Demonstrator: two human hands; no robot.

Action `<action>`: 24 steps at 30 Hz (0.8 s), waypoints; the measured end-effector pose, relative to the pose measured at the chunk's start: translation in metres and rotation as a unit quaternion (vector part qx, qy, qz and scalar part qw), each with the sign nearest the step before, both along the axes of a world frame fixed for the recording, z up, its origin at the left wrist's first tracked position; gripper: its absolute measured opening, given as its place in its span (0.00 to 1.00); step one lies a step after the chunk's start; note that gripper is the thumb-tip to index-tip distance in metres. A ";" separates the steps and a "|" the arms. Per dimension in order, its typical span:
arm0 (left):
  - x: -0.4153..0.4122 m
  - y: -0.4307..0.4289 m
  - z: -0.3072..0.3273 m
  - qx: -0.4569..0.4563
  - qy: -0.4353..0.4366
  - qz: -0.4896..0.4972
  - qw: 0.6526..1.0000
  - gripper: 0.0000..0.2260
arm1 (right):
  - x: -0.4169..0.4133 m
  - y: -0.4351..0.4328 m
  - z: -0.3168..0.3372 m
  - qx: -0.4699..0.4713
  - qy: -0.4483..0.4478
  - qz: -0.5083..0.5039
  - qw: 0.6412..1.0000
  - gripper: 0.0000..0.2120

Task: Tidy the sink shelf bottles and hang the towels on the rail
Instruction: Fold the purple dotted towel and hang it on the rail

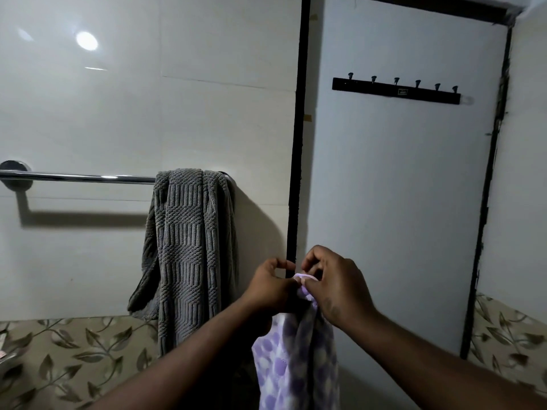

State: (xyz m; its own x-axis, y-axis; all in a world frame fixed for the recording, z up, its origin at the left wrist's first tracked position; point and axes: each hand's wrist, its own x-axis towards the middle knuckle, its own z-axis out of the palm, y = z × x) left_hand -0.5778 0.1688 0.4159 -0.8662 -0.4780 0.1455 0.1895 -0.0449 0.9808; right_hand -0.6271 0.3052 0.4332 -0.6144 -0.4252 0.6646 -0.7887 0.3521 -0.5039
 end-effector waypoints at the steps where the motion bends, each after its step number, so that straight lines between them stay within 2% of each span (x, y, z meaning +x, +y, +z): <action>1: 0.000 0.000 -0.002 0.007 -0.003 -0.007 1.000 0.13 | 0.000 0.002 -0.001 0.002 -0.006 0.006 1.000 0.11; 4: 0.000 -0.001 -0.006 0.016 -0.008 -0.006 1.000 0.14 | 0.002 0.007 -0.005 0.011 -0.020 0.029 0.999 0.09; 8: 0.000 0.001 -0.005 0.020 -0.023 0.005 1.000 0.12 | 0.007 0.013 -0.016 0.057 0.020 0.034 0.998 0.11; 13: 0.001 0.011 -0.003 0.018 -0.037 -0.025 0.999 0.09 | 0.004 0.017 -0.019 0.036 0.037 0.012 0.999 0.07; 18: 0.000 0.015 -0.007 -0.012 -0.037 -0.042 0.998 0.09 | -0.004 0.024 -0.014 0.005 -0.049 0.016 0.999 0.10; 20: 0.002 0.015 -0.007 -0.077 -0.016 -0.036 0.996 0.08 | -0.009 0.027 -0.009 -0.023 -0.099 0.021 0.995 0.11; 21: 0.002 0.013 -0.007 -0.141 -0.002 -0.019 0.990 0.04 | -0.011 0.028 -0.006 -0.036 -0.115 0.023 0.992 0.10; 22: 0.002 0.010 -0.007 -0.217 0.006 -0.001 0.976 0.01 | -0.012 0.029 -0.003 -0.049 -0.129 0.027 0.990 0.09; 24: 0.003 0.003 -0.005 -0.345 0.011 0.036 0.938 0.05 | -0.014 0.031 0.005 -0.073 -0.153 0.040 0.985 0.08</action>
State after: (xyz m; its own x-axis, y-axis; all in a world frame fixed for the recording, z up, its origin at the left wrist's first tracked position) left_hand -0.5744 0.1721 0.4106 -0.8282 -0.3201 0.4600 0.1889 0.6135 0.7668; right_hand -0.6414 0.3361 0.4382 -0.7639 -0.3949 0.5104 -0.6139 0.2010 -0.7634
